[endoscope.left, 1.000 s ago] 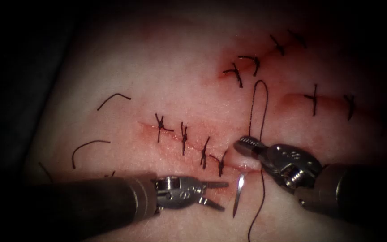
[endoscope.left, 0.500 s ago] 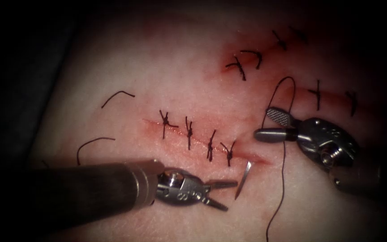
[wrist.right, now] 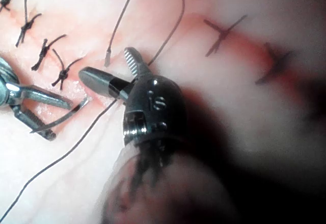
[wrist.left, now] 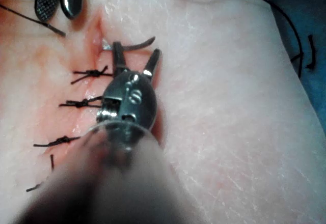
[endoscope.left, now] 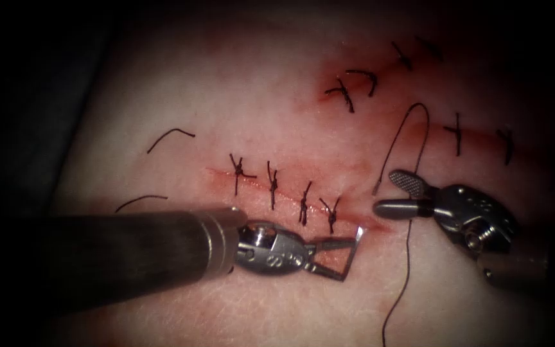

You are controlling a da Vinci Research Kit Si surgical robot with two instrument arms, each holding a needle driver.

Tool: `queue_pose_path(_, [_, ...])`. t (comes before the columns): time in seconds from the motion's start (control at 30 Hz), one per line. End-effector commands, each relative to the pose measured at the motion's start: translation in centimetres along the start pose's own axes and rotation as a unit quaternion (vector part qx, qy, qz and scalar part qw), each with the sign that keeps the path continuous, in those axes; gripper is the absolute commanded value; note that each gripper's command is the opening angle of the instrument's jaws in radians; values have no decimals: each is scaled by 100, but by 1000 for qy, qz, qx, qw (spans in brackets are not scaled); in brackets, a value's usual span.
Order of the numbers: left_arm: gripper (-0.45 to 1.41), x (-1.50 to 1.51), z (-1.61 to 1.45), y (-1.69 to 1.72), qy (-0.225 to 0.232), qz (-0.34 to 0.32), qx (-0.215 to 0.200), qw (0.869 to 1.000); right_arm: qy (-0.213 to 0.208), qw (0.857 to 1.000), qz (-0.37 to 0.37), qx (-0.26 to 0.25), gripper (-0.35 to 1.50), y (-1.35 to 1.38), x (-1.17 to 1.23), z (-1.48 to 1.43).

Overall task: Wound Closure
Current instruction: Use the left needle driver to pull the suture needle through.

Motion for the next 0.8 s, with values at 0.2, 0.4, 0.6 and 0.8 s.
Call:
queue_pose_path(0.2, [14, -7, 19, -5, 11, 5, -4, 1000, 1, 1000, -1, -7, 86, 8, -11, 4])
queue_pose_path(0.4, [-45, -20, 22, -22, 21, -53, -60, 997, 2, 1000, -1, -10, 72, 6, -16, -3])
queue_pose_path(0.6, [-45, 2, 13, -30, 64, -152, -107, 980, 2, 1000, 0, -10, 71, -1, -18, -5])
queue_pose_path(0.8, [-45, 39, -3, -34, 103, -250, -153, 951, 2, 1000, 0, -11, 94, -14, -22, -12])
